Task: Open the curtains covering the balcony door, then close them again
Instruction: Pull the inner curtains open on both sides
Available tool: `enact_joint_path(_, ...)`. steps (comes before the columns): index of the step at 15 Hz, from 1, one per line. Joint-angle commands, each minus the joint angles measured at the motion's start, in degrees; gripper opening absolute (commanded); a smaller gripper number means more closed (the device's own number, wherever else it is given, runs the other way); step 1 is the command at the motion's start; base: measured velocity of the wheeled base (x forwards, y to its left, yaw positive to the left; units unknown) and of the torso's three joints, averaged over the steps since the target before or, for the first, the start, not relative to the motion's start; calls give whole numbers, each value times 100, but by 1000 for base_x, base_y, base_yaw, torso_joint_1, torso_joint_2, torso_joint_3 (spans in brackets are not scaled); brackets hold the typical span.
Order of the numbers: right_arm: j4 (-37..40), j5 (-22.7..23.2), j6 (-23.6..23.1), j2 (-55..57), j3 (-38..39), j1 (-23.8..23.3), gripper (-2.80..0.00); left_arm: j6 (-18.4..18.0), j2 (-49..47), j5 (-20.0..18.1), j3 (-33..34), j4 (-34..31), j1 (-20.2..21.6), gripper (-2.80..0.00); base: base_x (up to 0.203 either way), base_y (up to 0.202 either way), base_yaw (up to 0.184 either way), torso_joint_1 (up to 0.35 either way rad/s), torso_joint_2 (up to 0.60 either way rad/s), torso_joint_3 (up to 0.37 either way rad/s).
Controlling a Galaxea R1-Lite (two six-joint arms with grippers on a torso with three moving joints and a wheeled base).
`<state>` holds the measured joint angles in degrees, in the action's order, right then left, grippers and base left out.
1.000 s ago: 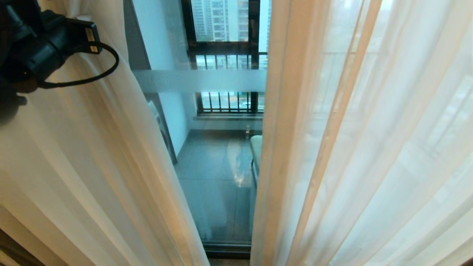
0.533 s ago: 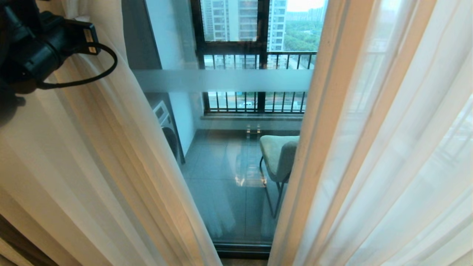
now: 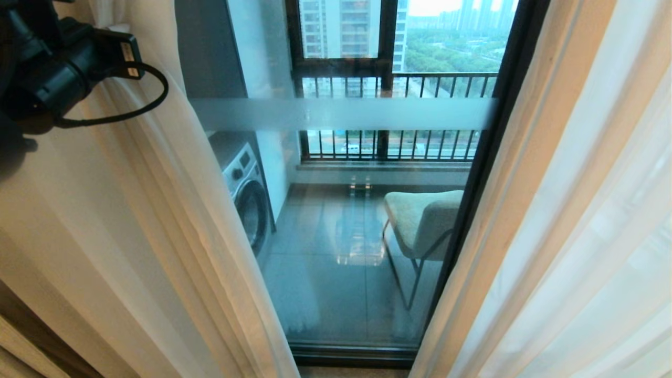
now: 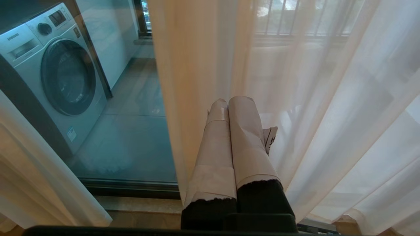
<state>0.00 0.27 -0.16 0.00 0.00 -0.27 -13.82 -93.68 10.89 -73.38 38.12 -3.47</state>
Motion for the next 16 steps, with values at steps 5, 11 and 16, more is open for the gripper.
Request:
enact_joint_path(5,0,5,-2,0,0,0,-280,-6,-9,10,-1,20,-4,-280,0,191,1,1,2,1)
enact_joint_path(11,0,4,-2,0,0,0,-280,-6,-9,10,7,27,-13,-280,0,190,1,3,3,2)
enact_joint_path(16,0,0,-2,0,0,0,-280,-6,-18,10,49,20,-10,-280,0,189,-1,3,2,1)
